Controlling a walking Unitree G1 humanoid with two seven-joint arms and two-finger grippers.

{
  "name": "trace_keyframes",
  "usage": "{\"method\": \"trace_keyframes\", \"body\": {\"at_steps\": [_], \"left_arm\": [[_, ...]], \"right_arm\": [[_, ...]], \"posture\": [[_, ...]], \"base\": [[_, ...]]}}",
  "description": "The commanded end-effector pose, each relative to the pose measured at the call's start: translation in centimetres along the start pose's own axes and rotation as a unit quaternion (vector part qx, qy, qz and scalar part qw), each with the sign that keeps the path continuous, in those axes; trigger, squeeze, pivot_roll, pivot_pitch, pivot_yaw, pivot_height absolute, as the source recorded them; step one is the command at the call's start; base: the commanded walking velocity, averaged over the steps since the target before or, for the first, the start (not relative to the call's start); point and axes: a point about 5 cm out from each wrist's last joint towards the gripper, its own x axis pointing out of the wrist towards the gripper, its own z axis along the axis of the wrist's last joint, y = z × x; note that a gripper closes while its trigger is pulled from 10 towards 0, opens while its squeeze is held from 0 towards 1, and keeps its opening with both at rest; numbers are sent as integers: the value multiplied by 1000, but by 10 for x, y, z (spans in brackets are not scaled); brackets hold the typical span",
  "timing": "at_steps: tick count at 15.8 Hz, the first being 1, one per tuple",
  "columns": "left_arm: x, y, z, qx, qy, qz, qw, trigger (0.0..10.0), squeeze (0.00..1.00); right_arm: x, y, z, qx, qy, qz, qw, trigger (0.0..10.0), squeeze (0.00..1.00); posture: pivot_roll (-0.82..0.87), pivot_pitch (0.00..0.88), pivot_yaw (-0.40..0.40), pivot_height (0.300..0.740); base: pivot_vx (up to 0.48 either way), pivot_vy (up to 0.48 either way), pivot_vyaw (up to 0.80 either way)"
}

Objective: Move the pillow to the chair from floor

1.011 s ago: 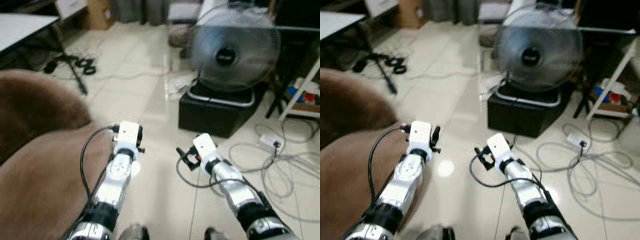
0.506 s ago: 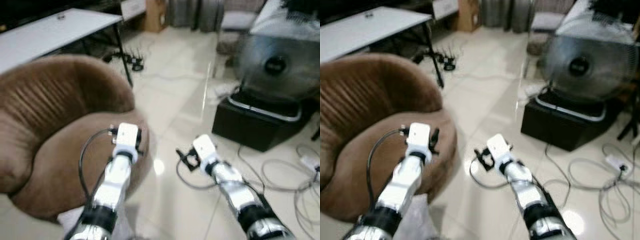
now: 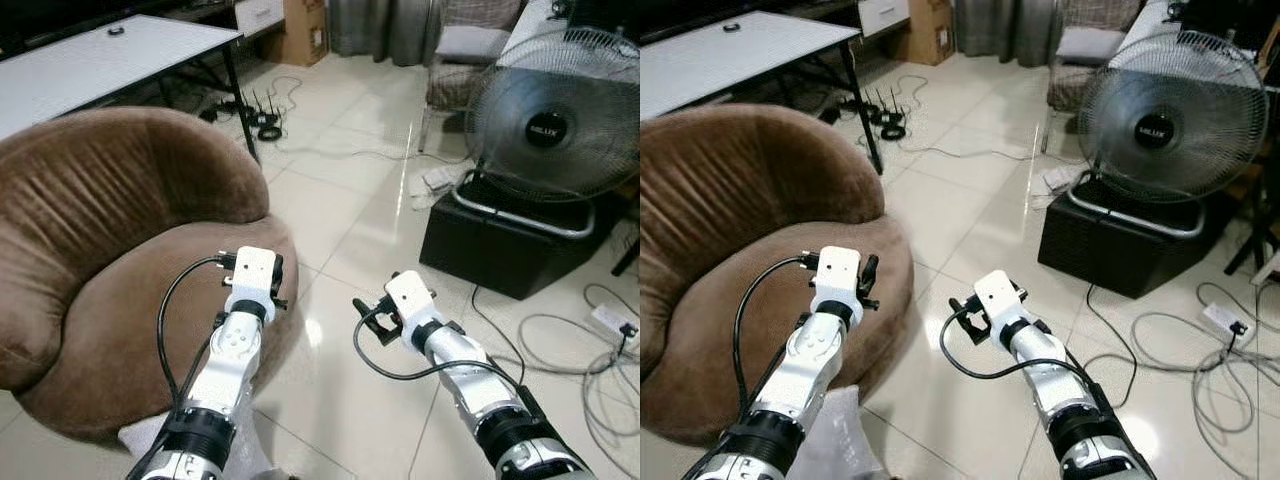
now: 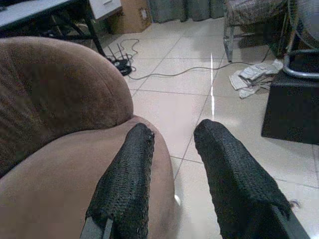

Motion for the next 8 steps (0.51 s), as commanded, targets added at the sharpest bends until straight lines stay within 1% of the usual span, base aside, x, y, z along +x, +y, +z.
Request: {"method": "trace_keyframes", "body": {"at_steps": [1,4,6,8], "left_arm": [[0,2,0,-5,0,3,1000,10000,0],[0,2,0,-7,1,3,1000,10000,0],[0,0,-1,4,4,-1,1000,10000,0],[0,0,0,3,3,-2,1000,10000,0]], "right_arm": [[0,3,-1,-2,5,5,1000,10000,0],[-1,2,-2,0,7,3,1000,10000,0],[-2,2,-4,1,9,1,1000,10000,0],[-3,3,-5,2,10,0,1000,10000,0]], "posture": [[-159,0,95,735],[-164,0,99,735],[-171,0,104,735],[-171,0,104,735]], "base": [[-480,0,0],[0,0,0],[0,0,0],[0,0,0]]}}
